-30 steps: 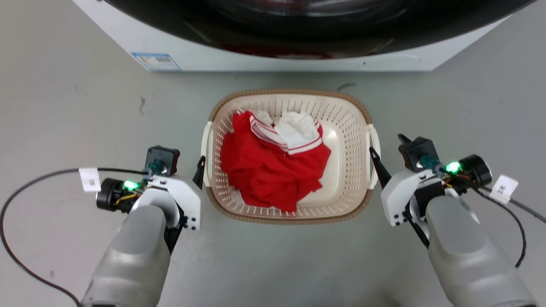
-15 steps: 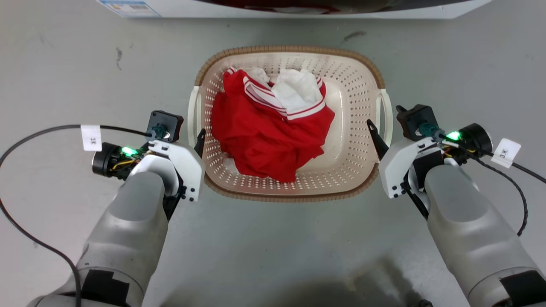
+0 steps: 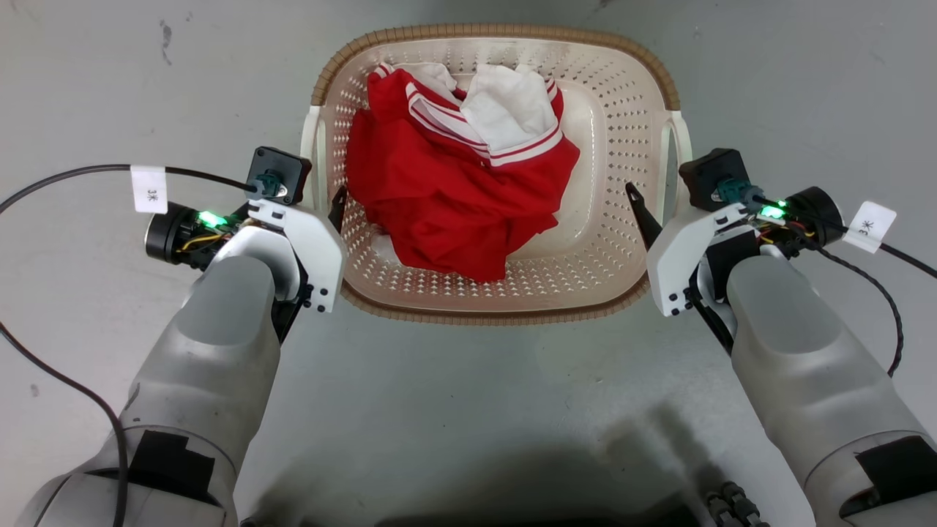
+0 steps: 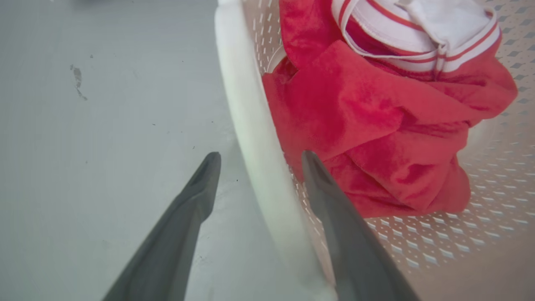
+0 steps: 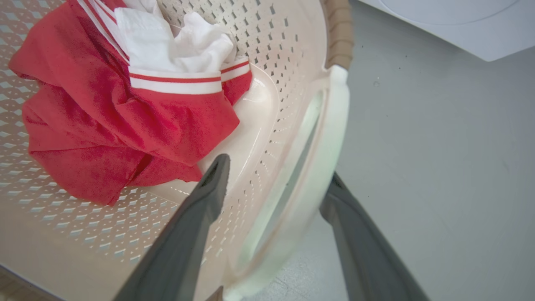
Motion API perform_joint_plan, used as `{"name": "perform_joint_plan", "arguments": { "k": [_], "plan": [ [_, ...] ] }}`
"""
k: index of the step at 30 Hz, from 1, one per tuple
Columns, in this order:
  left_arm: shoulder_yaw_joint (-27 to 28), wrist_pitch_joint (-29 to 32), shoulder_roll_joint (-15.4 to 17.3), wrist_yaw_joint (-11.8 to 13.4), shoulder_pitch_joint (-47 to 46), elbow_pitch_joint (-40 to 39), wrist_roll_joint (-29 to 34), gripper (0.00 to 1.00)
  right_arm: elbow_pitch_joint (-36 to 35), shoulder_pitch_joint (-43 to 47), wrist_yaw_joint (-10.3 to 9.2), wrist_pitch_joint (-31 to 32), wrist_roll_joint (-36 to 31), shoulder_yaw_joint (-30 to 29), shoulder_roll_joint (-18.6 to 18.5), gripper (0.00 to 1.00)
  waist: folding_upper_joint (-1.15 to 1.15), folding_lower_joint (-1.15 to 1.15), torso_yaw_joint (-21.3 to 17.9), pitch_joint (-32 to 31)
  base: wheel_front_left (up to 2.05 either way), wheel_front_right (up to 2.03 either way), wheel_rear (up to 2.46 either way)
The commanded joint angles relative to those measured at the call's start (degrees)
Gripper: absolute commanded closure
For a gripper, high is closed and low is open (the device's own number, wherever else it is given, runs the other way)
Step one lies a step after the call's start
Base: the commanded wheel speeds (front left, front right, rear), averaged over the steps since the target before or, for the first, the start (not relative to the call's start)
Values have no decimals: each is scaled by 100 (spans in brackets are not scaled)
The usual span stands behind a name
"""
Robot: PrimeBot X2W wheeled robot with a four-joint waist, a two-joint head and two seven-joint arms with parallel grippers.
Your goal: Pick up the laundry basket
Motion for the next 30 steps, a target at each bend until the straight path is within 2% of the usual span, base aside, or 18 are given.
{"name": "perform_joint_plan", "arguments": {
  "k": [1, 13, 14, 15, 16, 17, 30],
  "plan": [
    [-73, 31, 15, -2, -60, 10, -41, 0, 30, -97, -4, 26, 79, 84, 6, 0, 0, -1, -13, 59, 0, 0, 0],
    [-429, 207, 5, -3, -169, 25, -296, 0, 99, -219, -4, 278, 505, 445, 4, 0, 0, -1, -29, 308, 0, 0, 0],
    [-443, 276, -20, -3, -151, 28, -357, 0, 100, -232, -4, 288, 537, 470, 4, 17, 0, -1, -31, 317, 0, 0, 0],
    [-488, 315, -20, -3, -146, 30, -362, 3, 106, -244, -4, 298, 564, 488, 4, 56, 0, -1, -33, 325, 0, 0, 0],
    [-528, 320, 6, -3, -154, 30, -362, 53, 115, -256, -4, 310, 586, 493, 2, 93, 0, -1, -37, 331, 0, 0, 0],
    [-549, 345, 5, -1, -152, 32, -406, 99, 132, -257, -4, 352, 614, 511, 3, 100, 0, -1, -39, 334, 0, 0, 0],
    [-909, 361, 34, -4, -96, 25, -751, 100, 212, -247, -2, 374, 743, 677, -25, 100, 0, -1, -21, 222, 0, 0, 0]
  ]
}}
